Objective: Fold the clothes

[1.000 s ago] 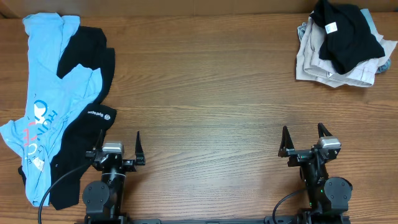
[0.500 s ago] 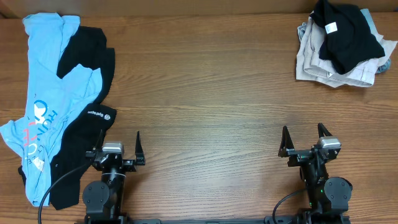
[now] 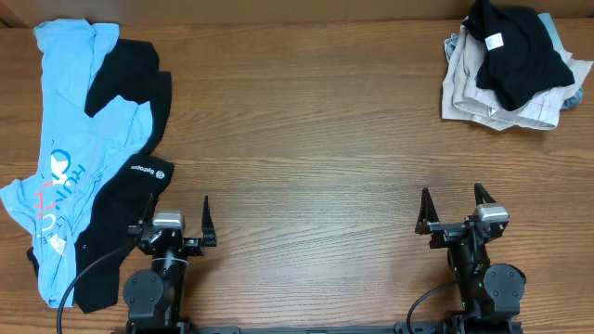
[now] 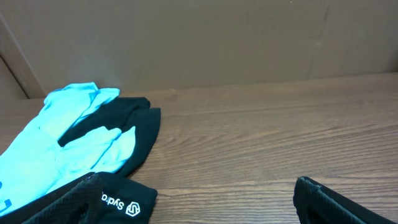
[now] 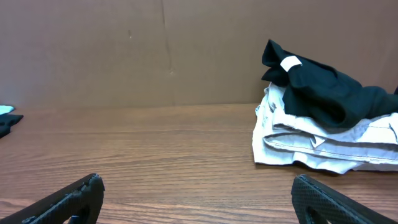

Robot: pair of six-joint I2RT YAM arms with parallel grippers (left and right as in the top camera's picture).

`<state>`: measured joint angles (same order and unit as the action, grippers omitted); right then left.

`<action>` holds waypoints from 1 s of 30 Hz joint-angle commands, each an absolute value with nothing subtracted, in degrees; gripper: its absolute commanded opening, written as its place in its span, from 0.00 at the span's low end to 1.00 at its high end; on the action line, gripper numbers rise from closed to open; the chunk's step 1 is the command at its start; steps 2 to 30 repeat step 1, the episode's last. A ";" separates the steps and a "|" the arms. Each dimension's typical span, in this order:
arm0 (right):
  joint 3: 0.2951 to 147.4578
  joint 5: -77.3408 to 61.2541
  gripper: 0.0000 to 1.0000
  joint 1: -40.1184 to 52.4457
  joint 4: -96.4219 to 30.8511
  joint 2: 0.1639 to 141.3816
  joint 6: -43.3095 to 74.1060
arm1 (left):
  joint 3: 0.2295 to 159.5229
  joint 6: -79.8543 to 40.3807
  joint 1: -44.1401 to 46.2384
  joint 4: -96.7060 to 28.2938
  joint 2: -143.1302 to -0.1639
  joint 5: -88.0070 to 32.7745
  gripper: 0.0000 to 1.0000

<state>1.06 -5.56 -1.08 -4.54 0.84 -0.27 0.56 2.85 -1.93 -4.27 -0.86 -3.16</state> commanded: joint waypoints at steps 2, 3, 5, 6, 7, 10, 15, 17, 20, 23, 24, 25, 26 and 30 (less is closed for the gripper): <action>0.47 -5.17 1.00 -0.86 -4.27 0.19 -0.58 | 0.27 1.67 -2.33 -4.27 -0.25 -2.37 1.00; 0.47 -5.17 1.00 -0.86 -4.27 0.19 -0.58 | 0.27 1.67 -2.33 -4.27 -0.25 -2.37 1.00; 0.47 -5.17 1.00 -0.86 -4.27 0.19 -0.58 | 0.27 1.67 -2.33 -4.27 -0.25 -2.37 1.00; 0.47 -5.17 1.00 -0.86 -4.27 0.19 -0.58 | 0.27 1.67 -2.33 -4.27 -0.25 -2.37 1.00; 0.47 -5.17 1.00 -0.86 -4.27 0.19 -0.58 | 0.27 1.67 -2.33 -4.27 -0.25 -2.37 1.00; 0.47 -5.17 1.00 -0.86 -4.27 0.19 -0.58 | 0.27 1.67 -2.33 -4.27 -0.25 -2.37 1.00; 0.47 -5.17 1.00 -0.86 -4.27 0.19 -0.58 | 0.27 1.67 -2.33 -4.27 -0.25 -2.37 1.00; 0.47 -5.17 1.00 -0.86 -4.27 0.19 -0.58 | 0.27 1.67 -2.33 -4.27 -0.25 -2.37 1.00; 0.47 -5.17 1.00 -0.86 -4.27 0.19 -0.58 | 0.27 1.67 -2.33 -4.27 -0.25 -2.37 1.00; 0.47 -5.17 1.00 -0.86 -4.27 0.19 -0.58 | 0.27 1.67 -2.33 -4.27 -0.25 -2.37 1.00; 0.47 -5.17 1.00 -0.86 -4.27 0.19 -0.58 | 0.27 1.67 -2.33 -4.27 -0.25 -2.37 1.00; 0.47 -5.17 1.00 -0.86 -4.27 0.19 -0.58 | 0.27 1.67 -2.33 -4.27 -0.25 -2.37 1.00; 0.47 -5.17 1.00 -0.86 -4.27 0.19 -0.58 | 0.27 1.67 -2.33 -4.27 -0.25 -2.37 1.00; 0.47 -5.17 1.00 -0.86 -4.27 0.19 -0.58 | 0.27 1.67 -2.33 -4.27 -0.25 -2.37 1.00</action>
